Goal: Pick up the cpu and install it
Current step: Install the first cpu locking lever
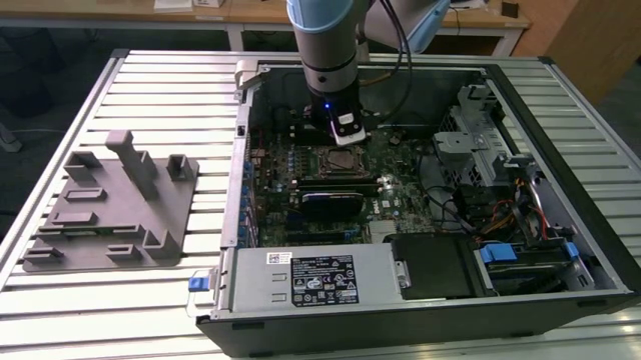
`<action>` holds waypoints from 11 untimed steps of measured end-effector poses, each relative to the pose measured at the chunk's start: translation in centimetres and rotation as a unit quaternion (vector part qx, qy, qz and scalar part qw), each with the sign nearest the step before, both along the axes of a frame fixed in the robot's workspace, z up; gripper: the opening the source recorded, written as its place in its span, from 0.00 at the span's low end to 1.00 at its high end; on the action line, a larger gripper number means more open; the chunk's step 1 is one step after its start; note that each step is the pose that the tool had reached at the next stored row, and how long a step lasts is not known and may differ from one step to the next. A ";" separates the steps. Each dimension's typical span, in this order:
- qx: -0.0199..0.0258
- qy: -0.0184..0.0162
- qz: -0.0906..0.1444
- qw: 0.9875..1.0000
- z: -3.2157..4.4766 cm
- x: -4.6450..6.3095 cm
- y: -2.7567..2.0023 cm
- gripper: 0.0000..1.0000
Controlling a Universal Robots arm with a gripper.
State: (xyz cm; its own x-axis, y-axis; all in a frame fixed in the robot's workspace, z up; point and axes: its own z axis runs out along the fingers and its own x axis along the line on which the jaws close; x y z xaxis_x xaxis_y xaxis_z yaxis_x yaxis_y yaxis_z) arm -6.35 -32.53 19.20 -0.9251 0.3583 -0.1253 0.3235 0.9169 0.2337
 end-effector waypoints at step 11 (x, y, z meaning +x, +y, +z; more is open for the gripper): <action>0.007 0.000 0.002 1.000 -0.10 0.1 -0.01 0.11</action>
State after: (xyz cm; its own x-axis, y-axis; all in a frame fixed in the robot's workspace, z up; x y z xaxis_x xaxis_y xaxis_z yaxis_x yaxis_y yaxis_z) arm -6.24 -32.54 19.10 -0.9263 0.3571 -0.1201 0.3204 0.9144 0.2473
